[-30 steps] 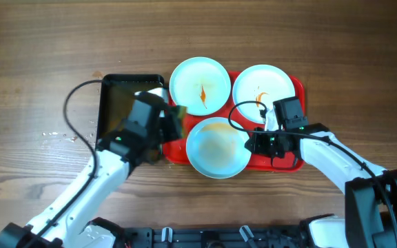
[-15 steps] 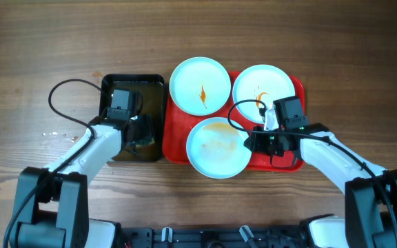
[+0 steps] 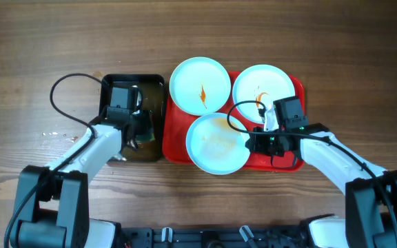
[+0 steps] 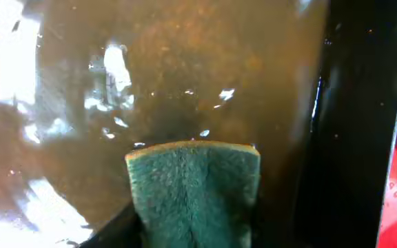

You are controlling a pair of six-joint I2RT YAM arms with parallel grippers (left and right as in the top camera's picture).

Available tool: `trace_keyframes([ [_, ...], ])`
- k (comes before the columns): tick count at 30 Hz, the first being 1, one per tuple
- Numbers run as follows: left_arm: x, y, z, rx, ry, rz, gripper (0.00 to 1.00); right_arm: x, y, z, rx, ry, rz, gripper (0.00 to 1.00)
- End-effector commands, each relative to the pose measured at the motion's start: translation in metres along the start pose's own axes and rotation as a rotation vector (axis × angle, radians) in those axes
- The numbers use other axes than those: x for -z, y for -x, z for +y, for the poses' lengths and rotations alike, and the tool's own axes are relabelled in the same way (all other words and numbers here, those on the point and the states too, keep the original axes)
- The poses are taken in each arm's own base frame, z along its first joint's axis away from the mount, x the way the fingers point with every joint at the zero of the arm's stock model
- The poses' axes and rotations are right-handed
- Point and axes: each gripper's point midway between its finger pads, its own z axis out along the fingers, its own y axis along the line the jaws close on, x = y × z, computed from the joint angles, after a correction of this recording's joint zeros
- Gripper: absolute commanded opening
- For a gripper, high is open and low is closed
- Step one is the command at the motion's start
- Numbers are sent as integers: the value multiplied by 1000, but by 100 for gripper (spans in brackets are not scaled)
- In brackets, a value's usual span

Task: Clean dirty plates on tray and stack at the side
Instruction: 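Lift the front plate with right gripper and move it right of tray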

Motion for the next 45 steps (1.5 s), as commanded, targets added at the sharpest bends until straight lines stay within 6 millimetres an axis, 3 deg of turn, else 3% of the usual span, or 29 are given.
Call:
trace_keyframes([
  [1,-3,-15,5,-14,11,62,49,26,15,10,74,-14,-97,5],
  [3,0,-38,9,23,23,157,50,46,27,4,93,-97,-195,5],
  [5,2,-49,2,29,-18,208,47,60,35,0,108,-149,-262,5],
  [8,4,-54,-12,38,-103,242,28,90,49,-11,151,-303,-405,5],
  [10,4,-52,-13,29,-106,234,4,100,54,-13,181,-396,-460,5],
  [13,3,-45,-15,23,-116,205,4,108,59,-1,297,-504,-512,5],
  [14,2,-44,-16,22,-120,199,38,112,60,5,343,-562,-542,5],
  [15,2,-44,-16,22,-120,198,61,113,59,9,367,-588,-557,5],
  [23,2,-43,-16,22,-121,195,61,118,58,53,792,-746,-599,5],
  [26,2,-42,-17,21,-122,192,60,126,59,78,1009,-841,-638,5],
  [30,2,-41,-17,21,-123,189,59,148,70,92,1063,-962,-731,4],
  [35,2,-41,-17,21,-123,189,59,156,78,105,1034,-933,-814,4],
  [37,2,-41,-17,21,-123,189,58,156,78,105,1010,-921,-825,4],
  [41,2,-41,-17,21,-123,189,59,171,93,84,917,-985,-841,4],
  [45,2,-41,-17,21,-123,189,59,170,94,48,630,-916,-856,4],
])
